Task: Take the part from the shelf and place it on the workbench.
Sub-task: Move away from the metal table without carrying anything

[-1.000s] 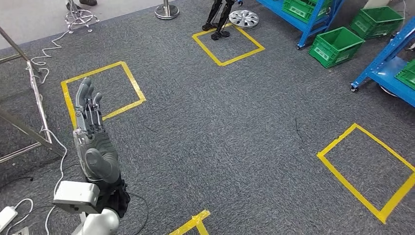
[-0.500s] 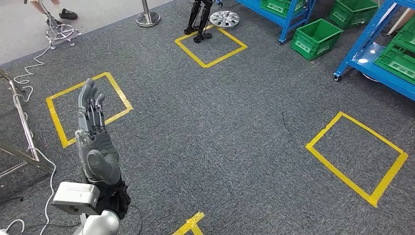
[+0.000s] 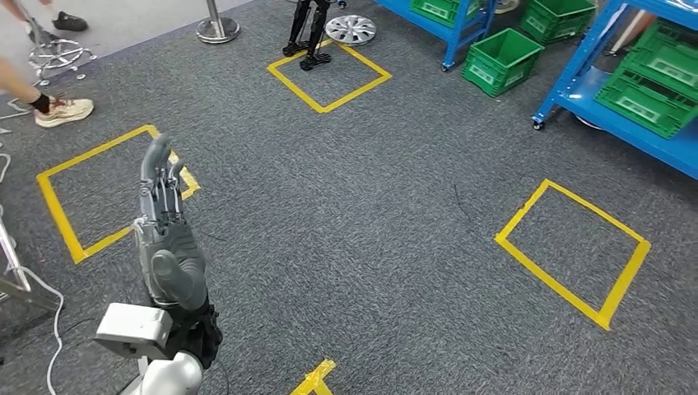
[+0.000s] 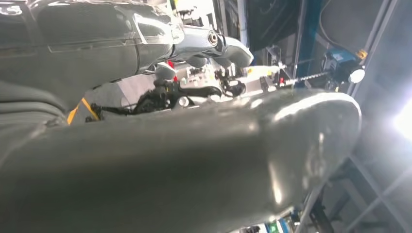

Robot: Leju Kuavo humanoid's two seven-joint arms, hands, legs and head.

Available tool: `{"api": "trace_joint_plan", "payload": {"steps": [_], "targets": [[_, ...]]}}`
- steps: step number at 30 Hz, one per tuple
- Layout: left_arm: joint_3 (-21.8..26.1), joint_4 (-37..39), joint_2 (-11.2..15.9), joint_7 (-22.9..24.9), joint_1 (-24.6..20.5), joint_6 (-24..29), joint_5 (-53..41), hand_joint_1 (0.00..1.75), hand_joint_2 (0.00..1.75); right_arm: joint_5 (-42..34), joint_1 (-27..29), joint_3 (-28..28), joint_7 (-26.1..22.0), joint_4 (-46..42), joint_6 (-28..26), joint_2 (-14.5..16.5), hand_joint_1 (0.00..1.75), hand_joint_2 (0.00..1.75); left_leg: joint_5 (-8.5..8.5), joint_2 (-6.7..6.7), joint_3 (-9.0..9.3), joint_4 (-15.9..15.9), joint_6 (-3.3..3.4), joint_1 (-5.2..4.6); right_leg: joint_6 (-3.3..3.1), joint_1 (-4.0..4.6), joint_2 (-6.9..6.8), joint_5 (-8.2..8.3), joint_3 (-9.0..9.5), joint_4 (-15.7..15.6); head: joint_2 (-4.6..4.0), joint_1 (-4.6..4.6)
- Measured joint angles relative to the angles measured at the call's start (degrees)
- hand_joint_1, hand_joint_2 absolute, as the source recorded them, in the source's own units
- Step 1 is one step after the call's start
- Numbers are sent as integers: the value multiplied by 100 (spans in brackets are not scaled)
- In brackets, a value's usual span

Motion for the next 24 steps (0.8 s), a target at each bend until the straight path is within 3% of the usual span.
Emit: {"api": "trace_joint_plan", "payload": {"steps": [2,3,4,6,7,8,11,12,14,16,17,18,19,21,22,24], "targets": [[-1,7,2,5,2,0,0,0,0,0,7,1,8,0,0,-2,0,0,-15,91,6,1,12,-8,34,-20,-59,-184,-311,583,0,-1],[-2,13,3,7,2,0,1,0,0,1,22,1,13,0,0,-3,0,0,-26,127,15,2,10,-10,39,-26,-75,-127,-350,631,0,-1],[-2,19,3,7,1,0,6,0,0,2,37,2,16,1,0,-4,0,0,-38,156,32,2,-1,-9,34,-29,-89,38,-268,443,0,-1],[-3,26,3,4,-4,0,21,0,0,5,49,2,15,1,0,-10,0,0,-69,208,77,2,-38,-13,-2,-21,-160,425,98,-297,0,0],[-4,28,3,1,-8,0,29,0,0,9,41,2,15,1,0,-14,0,0,-85,229,90,4,-65,-21,-33,-7,-195,531,254,-612,0,-1],[-7,31,4,-1,-14,0,33,0,0,14,31,2,14,1,0,-16,0,0,-96,249,98,4,-91,-30,-64,9,-221,569,345,-801,0,-3],[-35,34,5,-8,-29,0,40,0,0,26,20,2,14,1,0,-24,0,0,-112,290,131,-26,-182,-32,-170,27,-189,555,379,-899,0,-9],[-46,34,5,-10,-33,0,43,0,0,27,18,2,14,1,0,-28,0,0,-156,249,132,8,-211,-26,-208,17,-172,567,400,-927,0,-15],[-58,36,4,-12,-37,0,49,0,0,30,1,2,13,1,-1,-34,0,0,-406,116,-31,391,-243,-21,-275,-4,-141,591,440,-980,0,-41],[-74,52,4,-12,-36,0,53,0,0,33,-10,2,12,1,-3,-39,0,0,-739,37,-403,1111,-251,-24,-309,14,-101,584,445,-984,0,-60],[-83,64,4,-11,-34,0,54,0,0,33,-7,2,12,1,-4,-42,0,0,-814,34,-564,1387,-250,-24,-318,26,-76,579,447,-981,0,-62],[-91,78,5,-11,-33,0,54,0,0,33,-2,2,12,1,-4,-43,0,0,-772,34,-640,1476,-244,-24,-322,36,-46,572,450,-976,0,-61],[-99,87,5,-13,-33,0,54,0,0,34,1,2,13,1,-4,-43,0,0,-620,30,-612,1359,-230,-27,-321,42,-11,564,456,-968,0,-61],[-110,97,5,-19,-33,0,51,0,0,39,1,3,19,1,-4,-43,0,0,-195,-69,-328,699,-178,-33,-303,41,65,537,471,-942,0,-60],[-114,98,4,-24,-30,0,47,0,0,41,0,3,27,1,-4,-43,0,0,-66,-137,-176,373,-153,-36,-282,44,102,519,468,-919,0,-59],[-118,97,4,-38,-24,0,37,0,0,46,6,4,46,2,-5,-47,0,0,-18,-230,-31,66,-113,-48,-225,38,164,506,446,-901,0,-53]]}}
